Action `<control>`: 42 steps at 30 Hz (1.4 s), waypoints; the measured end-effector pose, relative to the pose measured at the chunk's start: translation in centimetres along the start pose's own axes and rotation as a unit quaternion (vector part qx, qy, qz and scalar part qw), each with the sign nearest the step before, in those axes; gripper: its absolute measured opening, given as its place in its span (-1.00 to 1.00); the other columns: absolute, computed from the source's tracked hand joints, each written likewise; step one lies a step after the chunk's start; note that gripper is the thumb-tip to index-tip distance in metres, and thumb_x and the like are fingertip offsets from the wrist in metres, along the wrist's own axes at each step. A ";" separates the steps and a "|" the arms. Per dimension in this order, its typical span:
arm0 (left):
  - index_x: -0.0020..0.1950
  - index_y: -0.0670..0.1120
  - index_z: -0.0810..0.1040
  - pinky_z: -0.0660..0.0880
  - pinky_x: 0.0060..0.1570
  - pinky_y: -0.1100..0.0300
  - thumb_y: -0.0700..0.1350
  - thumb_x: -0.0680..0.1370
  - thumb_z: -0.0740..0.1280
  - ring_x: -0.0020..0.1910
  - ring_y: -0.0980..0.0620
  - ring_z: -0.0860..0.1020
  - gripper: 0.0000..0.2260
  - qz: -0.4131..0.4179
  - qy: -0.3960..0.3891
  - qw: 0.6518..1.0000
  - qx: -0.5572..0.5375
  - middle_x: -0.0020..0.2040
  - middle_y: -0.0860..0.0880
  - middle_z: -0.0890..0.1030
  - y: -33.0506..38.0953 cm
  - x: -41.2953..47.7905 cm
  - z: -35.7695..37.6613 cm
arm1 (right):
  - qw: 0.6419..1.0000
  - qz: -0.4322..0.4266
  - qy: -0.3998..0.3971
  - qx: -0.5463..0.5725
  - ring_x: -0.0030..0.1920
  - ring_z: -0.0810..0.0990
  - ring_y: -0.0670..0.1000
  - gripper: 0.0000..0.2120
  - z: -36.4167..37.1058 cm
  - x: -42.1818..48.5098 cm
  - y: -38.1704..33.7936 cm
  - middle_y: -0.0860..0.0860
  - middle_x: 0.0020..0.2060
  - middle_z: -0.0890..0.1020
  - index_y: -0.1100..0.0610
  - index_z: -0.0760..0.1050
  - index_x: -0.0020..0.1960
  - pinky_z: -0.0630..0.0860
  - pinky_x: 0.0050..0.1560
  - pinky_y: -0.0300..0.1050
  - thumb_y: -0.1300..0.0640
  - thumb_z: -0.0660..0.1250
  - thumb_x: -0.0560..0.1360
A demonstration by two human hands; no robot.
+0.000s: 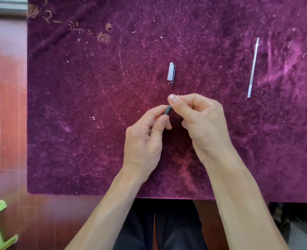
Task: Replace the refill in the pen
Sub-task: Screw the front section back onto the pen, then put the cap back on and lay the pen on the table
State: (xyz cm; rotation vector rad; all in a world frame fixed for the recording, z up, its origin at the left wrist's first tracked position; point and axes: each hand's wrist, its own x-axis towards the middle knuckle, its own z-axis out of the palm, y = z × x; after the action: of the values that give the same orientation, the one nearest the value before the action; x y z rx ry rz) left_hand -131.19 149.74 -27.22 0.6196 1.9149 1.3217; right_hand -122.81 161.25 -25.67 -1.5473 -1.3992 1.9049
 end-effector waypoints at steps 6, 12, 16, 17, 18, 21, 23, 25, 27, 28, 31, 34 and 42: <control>0.24 -0.02 0.58 0.44 -0.36 0.36 -0.10 0.67 0.32 -0.42 0.22 0.51 -0.84 -0.029 0.030 0.997 -0.067 -0.16 -0.02 0.71 0.8 -0.5 0.0 | 0.999 -0.016 0.013 -0.033 -0.36 0.58 -0.31 -0.85 0.4 0.2 -1.4 -0.22 -0.35 0.66 0.02 0.77 0.02 0.50 -0.26 -0.46 -0.03 0.56 0.53; 0.15 0.07 0.56 0.44 -0.38 0.35 -0.13 0.67 0.29 -0.40 0.20 0.48 -0.87 -0.092 0.034 0.989 -0.110 -0.13 -0.11 0.71 1.9 -0.8 -0.6 | 0.969 -0.105 0.111 -0.193 -0.26 0.63 -0.32 -0.92 1.1 3.4 -3.9 -0.20 -0.23 0.68 -0.04 0.71 0.05 0.58 -0.16 -0.35 0.01 0.49 0.57; 0.14 0.14 0.61 0.52 -0.34 0.31 -0.15 0.65 0.31 -0.35 0.16 0.54 -0.81 -0.090 0.055 0.988 -0.108 -0.10 -0.06 0.68 2.2 -0.3 -0.8 | 0.955 -0.121 0.091 -0.256 -0.26 0.65 -0.28 -0.76 2.2 4.6 -4.9 -0.21 -0.27 0.65 -0.06 0.62 0.22 0.49 -0.19 -0.44 0.00 0.49 0.57; 0.18 0.08 0.62 0.53 -0.33 0.31 -0.16 0.65 0.32 -0.34 0.17 0.57 -0.81 -0.091 0.066 0.988 -0.110 -0.11 -0.02 0.66 2.2 -0.2 -0.7 | 0.951 -0.123 0.085 -0.269 -0.21 0.67 -0.25 -0.72 2.4 4.8 -5.0 -0.19 -0.26 0.67 -0.06 0.60 0.26 0.53 -0.14 -0.36 0.02 0.49 0.57; 0.22 0.02 0.62 0.55 -0.32 0.31 -0.17 0.65 0.33 -0.32 0.17 0.60 -0.81 -0.092 0.075 0.987 -0.112 -0.11 0.01 0.65 2.1 -0.1 -0.7 | 0.948 -0.122 0.079 -0.283 -0.17 0.69 -0.20 -0.70 2.6 4.9 -5.1 -0.16 -0.24 0.69 -0.05 0.59 0.29 0.59 -0.08 -0.24 0.04 0.49 0.57; 0.28 -0.06 0.63 0.58 -0.28 0.30 -0.18 0.64 0.34 -0.24 0.15 0.66 -0.77 -0.091 0.088 0.986 -0.112 -0.09 -0.02 0.69 1.8 0.2 -0.6 | 0.930 -0.122 0.064 -0.341 -0.09 0.71 -0.06 -0.70 3.1 4.9 -5.3 -0.13 -0.16 0.72 -0.05 0.59 0.32 0.65 0.05 0.02 0.05 0.47 0.60; 0.32 -0.05 0.62 0.59 -0.26 0.30 -0.16 0.64 0.36 -0.21 0.13 0.68 -0.74 -0.088 0.087 0.987 -0.106 -0.07 -0.05 0.72 1.7 0.1 -0.5 | 0.904 -0.140 0.050 -0.401 -0.02 0.70 -0.01 -0.75 3.4 4.9 -5.2 -0.12 -0.08 0.72 -0.06 0.59 0.30 0.63 0.06 0.04 0.04 0.42 0.62; 0.33 -0.04 0.61 0.59 -0.25 0.31 -0.14 0.63 0.37 -0.19 0.12 0.69 -0.73 -0.087 0.085 0.987 -0.103 -0.05 -0.06 0.72 1.6 -0.1 -0.4 | 0.894 -0.158 0.042 -0.416 -0.05 0.70 -0.02 -0.81 3.2 5.0 -4.9 -0.11 -0.10 0.72 -0.04 0.63 0.24 0.63 0.04 0.02 0.05 0.40 0.63; 0.29 -0.02 0.63 0.58 -0.25 0.33 -0.12 0.62 0.38 -0.21 0.15 0.67 -0.76 -0.084 0.083 0.988 -0.097 -0.05 -0.05 0.73 1.7 -0.2 -0.4 | 0.930 -0.148 0.057 -0.332 -0.18 0.71 -0.13 -0.86 2.4 5.1 -4.5 -0.12 -0.24 0.71 -0.02 0.67 0.15 0.64 -0.02 -0.09 0.06 0.43 0.61; 0.27 -0.01 0.65 0.57 -0.26 0.33 -0.11 0.62 0.38 -0.22 0.17 0.66 -0.78 -0.082 0.083 0.989 -0.094 -0.05 -0.04 0.73 1.7 -0.2 -0.4 | 0.953 -0.133 0.063 -0.263 -0.22 0.71 -0.17 -0.87 1.9 5.1 -4.4 -0.13 -0.28 0.71 -0.01 0.69 0.13 0.63 -0.07 -0.17 0.07 0.45 0.60; 0.25 0.01 0.66 0.56 -0.26 0.35 -0.11 0.62 0.38 -0.24 0.20 0.64 -0.79 -0.083 0.080 0.989 -0.089 -0.05 -0.02 0.73 1.7 -0.3 -0.4 | 0.992 -0.084 0.039 -0.091 -0.19 0.76 -0.16 -0.87 0.2 4.2 -4.0 -0.07 -0.26 0.77 0.02 0.70 0.14 0.57 -0.23 -0.31 0.10 0.47 0.60; 0.25 0.01 0.65 0.55 -0.25 0.35 -0.12 0.63 0.38 -0.24 0.19 0.63 -0.79 -0.081 0.076 0.990 -0.082 -0.05 -0.02 0.73 1.5 -0.5 -0.4 | 0.998 -0.059 0.004 -0.020 -0.15 0.79 -0.07 -0.86 -0.5 3.3 -3.6 -0.02 -0.15 0.81 0.04 0.69 0.14 0.58 -0.26 -0.32 0.10 0.49 0.59; 0.25 0.00 0.66 0.57 -0.20 0.31 -0.14 0.62 0.38 -0.22 0.17 0.64 -0.78 -0.071 0.063 0.994 -0.056 -0.04 -0.04 0.73 1.2 -0.6 -0.6 | 0.998 -0.058 -0.020 0.012 -0.17 0.78 -0.05 -0.89 -0.4 2.6 -2.6 0.04 -0.10 0.81 0.03 0.68 0.12 0.58 -0.25 -0.29 0.13 0.50 0.59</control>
State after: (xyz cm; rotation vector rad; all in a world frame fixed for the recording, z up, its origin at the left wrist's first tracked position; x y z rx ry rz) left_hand -131.24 149.39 -25.81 0.3451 1.9303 1.3946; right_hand -124.25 164.60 -24.98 -1.3932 -1.4452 1.8866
